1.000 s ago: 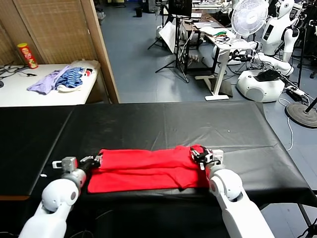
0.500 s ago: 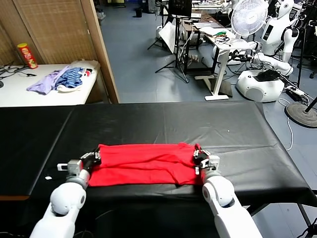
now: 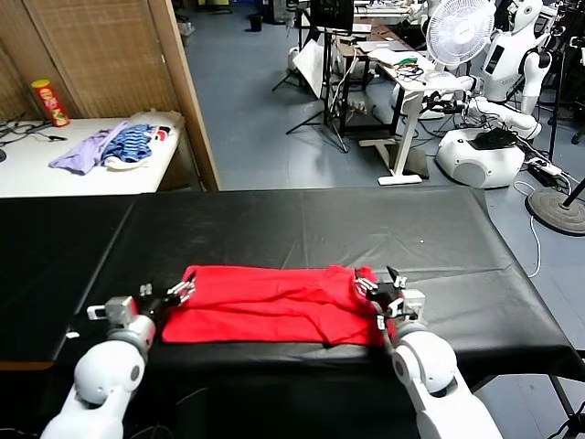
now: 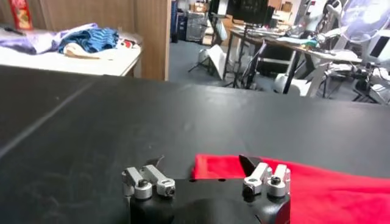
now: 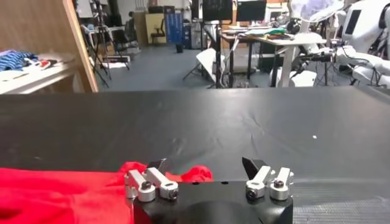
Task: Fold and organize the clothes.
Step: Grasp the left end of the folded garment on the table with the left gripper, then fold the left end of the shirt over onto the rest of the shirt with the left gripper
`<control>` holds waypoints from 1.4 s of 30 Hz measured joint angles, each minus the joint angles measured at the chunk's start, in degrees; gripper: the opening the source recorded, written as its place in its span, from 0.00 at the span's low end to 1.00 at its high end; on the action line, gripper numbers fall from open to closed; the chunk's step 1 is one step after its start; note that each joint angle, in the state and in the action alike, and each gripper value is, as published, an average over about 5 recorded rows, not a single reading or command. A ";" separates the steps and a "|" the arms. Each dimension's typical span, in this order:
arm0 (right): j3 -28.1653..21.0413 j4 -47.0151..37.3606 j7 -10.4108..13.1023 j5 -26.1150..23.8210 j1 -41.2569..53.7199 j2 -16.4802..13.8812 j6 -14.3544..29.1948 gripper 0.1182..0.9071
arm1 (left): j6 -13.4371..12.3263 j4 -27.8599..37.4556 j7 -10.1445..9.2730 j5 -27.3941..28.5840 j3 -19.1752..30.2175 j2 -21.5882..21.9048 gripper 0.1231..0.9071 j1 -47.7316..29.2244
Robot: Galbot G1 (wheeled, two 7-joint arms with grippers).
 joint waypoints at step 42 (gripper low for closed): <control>1.39 5.49 0.18 -1.29 -2.55 0.59 -0.79 0.86 | -1.60 -4.90 -1.31 25.53 1.10 3.83 0.04 2.97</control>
